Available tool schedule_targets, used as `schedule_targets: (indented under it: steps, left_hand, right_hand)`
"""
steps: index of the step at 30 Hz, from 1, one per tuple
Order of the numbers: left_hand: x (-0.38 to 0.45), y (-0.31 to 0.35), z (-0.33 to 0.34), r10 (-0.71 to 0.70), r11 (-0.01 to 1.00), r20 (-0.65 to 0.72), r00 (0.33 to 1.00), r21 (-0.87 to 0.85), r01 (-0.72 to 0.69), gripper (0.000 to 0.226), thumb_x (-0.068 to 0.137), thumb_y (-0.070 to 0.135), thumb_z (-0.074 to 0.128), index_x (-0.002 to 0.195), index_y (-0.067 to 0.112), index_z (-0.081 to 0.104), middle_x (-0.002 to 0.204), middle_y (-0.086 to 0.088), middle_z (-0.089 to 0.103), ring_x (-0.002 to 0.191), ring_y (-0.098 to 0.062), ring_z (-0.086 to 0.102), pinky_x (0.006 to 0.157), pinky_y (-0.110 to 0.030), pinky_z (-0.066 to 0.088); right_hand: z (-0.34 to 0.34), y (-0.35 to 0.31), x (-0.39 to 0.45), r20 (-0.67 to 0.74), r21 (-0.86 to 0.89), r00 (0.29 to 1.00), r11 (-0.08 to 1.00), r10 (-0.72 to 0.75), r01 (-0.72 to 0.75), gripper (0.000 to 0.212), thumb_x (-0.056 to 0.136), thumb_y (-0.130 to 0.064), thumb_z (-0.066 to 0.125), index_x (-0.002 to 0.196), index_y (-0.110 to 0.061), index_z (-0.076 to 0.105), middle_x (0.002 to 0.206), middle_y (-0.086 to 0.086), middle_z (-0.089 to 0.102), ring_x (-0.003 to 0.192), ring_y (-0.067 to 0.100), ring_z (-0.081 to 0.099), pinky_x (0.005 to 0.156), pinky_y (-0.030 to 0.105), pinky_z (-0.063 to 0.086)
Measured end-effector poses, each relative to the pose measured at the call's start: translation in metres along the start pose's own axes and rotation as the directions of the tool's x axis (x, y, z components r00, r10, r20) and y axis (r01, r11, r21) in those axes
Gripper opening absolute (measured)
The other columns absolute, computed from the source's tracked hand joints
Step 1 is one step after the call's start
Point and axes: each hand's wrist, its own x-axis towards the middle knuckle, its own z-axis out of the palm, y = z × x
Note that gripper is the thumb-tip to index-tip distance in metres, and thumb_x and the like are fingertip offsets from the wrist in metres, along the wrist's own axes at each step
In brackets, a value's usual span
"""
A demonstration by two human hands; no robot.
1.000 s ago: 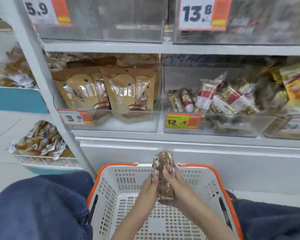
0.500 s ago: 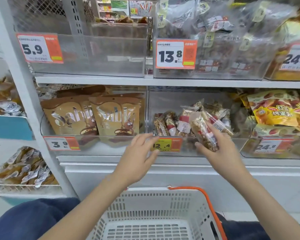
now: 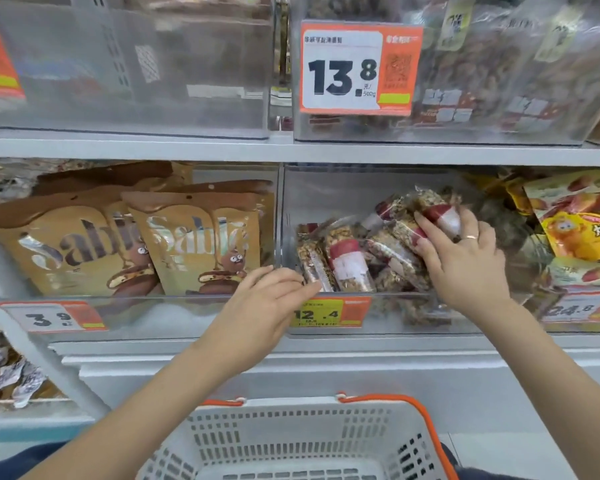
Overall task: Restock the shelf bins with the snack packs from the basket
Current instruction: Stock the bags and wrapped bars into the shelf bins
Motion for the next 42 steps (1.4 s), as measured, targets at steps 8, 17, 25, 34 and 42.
schedule_targets:
  steps: [8, 17, 25, 34, 42]
  left_hand:
    - [0.011, -0.003, -0.006, -0.005, 0.999, -0.007, 1.0, -0.038, 0.005, 0.039, 0.079, 0.013, 0.057, 0.114, 0.022, 0.07, 0.084, 0.005, 0.07, 0.098, -0.009, 0.045, 0.092, -0.037, 0.033]
    - [0.006, 0.001, -0.009, -0.03, 0.994, 0.01, 0.999, -0.1, 0.031, 0.036, 0.086, 0.017, 0.053, 0.12, 0.02, 0.066, 0.095, 0.007, 0.067, 0.103, -0.008, 0.047, 0.095, -0.04, 0.04]
    - [0.006, -0.004, -0.014, -0.044, 0.989, -0.035, 0.998, -0.144, 0.039, 0.028, 0.091, 0.021, 0.049, 0.112, 0.019, 0.068, 0.111, 0.012, 0.066, 0.114, -0.01, 0.051, 0.098, -0.033, 0.038]
    - [0.015, -0.004, -0.009, -0.029, 0.999, -0.028, 0.999, -0.044, 0.028, 0.031, 0.095, 0.03, 0.043, 0.102, 0.023, 0.071, 0.102, 0.014, 0.068, 0.108, -0.009, 0.05, 0.107, -0.041, 0.024]
    - [0.03, 0.001, -0.022, -0.078, 0.991, -0.137, 0.988, -0.123, 0.061, 0.027, 0.093, 0.025, 0.044, 0.103, 0.02, 0.069, 0.098, 0.013, 0.066, 0.102, -0.008, 0.054, 0.113, -0.037, 0.021]
  right_hand:
    - [-0.003, 0.005, 0.02, 0.111, 0.042, 0.975, 0.981, -0.194, 0.191, 0.043, 0.096, -0.05, 0.019, 0.137, -0.064, 0.017, 0.16, -0.012, -0.001, 0.144, 0.028, 0.004, 0.109, 0.061, 0.016]
    - [-0.021, -0.007, 0.015, 0.083, -0.074, 0.965, 0.964, -0.248, 0.255, 0.048, 0.098, -0.057, 0.012, 0.144, -0.048, 0.024, 0.158, 0.001, 0.02, 0.143, 0.02, 0.026, 0.113, 0.059, -0.009]
    - [0.001, -0.005, 0.009, 0.045, -0.044, 0.942, 0.941, -0.333, 0.335, 0.055, 0.092, -0.058, 0.024, 0.144, -0.041, 0.033, 0.157, 0.009, 0.023, 0.142, 0.026, 0.025, 0.102, 0.051, 0.028]
    - [0.001, -0.002, 0.005, 0.053, -0.007, 0.934, 0.935, -0.354, 0.355, 0.058, 0.093, -0.062, 0.015, 0.147, -0.042, 0.023, 0.159, 0.007, 0.015, 0.146, 0.024, 0.015, 0.11, 0.056, 0.017]
    - [-0.011, -0.064, 0.007, 0.106, 0.094, 0.911, 0.916, -0.399, 0.39, 0.08, 0.075, -0.077, 0.045, 0.144, -0.052, 0.014, 0.16, -0.007, 0.012, 0.147, 0.031, -0.002, 0.112, 0.062, -0.003]
